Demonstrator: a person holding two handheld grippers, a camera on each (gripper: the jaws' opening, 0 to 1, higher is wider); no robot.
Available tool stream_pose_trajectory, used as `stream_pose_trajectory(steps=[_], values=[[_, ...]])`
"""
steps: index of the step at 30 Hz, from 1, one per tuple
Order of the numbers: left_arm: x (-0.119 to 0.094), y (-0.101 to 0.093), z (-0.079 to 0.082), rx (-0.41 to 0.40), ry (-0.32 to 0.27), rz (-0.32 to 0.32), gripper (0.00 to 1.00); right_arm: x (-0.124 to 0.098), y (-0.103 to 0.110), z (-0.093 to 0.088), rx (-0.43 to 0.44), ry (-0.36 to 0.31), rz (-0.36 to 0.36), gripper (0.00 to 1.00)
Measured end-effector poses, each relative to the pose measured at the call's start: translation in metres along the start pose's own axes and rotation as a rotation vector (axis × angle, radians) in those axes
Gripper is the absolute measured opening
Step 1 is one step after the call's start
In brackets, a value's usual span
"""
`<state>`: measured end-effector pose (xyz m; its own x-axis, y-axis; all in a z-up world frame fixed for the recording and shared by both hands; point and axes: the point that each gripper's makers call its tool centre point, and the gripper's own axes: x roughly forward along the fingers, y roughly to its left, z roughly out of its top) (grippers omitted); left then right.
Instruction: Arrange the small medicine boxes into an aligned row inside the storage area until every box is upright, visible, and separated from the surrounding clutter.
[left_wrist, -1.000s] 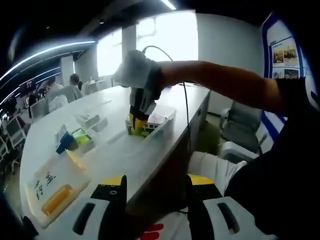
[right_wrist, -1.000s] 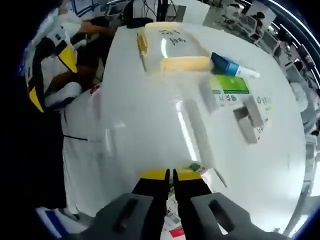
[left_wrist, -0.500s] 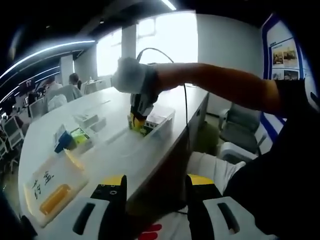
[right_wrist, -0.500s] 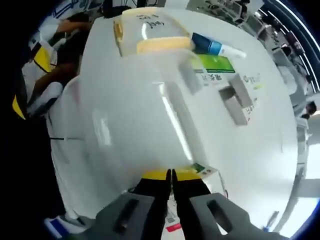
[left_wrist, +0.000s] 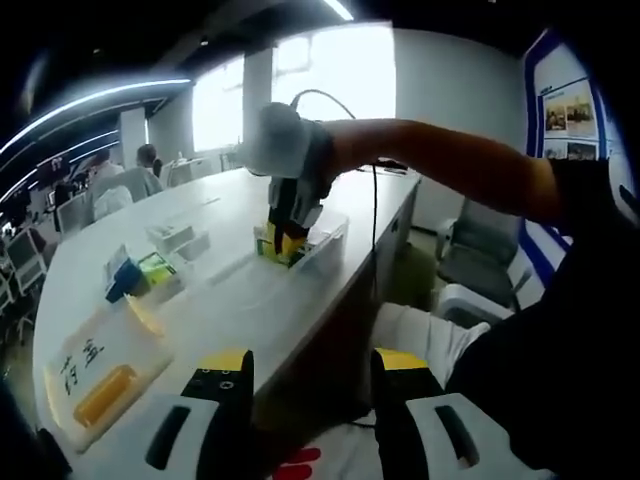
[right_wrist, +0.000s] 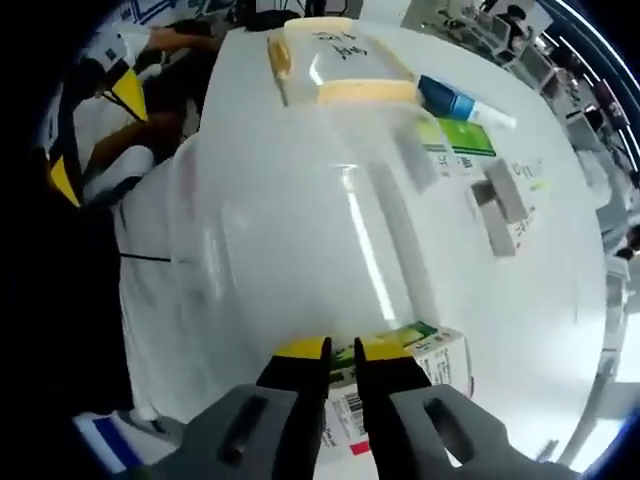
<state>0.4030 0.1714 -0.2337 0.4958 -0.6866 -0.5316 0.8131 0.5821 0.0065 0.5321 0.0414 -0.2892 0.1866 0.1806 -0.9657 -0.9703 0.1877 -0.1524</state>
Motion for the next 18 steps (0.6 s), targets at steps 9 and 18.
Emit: stream_pose_trajectory(steps=[9, 18], values=[[0.004, -0.001, -0.001, 0.001, 0.009, -0.005, 0.46, 0.008, 0.000, -0.004, -0.029, 0.017, 0.020, 0.09], [0.005, 0.002, -0.001, 0.001, 0.010, -0.007, 0.46, -0.001, -0.015, 0.003, 0.001, -0.057, 0.028, 0.15]])
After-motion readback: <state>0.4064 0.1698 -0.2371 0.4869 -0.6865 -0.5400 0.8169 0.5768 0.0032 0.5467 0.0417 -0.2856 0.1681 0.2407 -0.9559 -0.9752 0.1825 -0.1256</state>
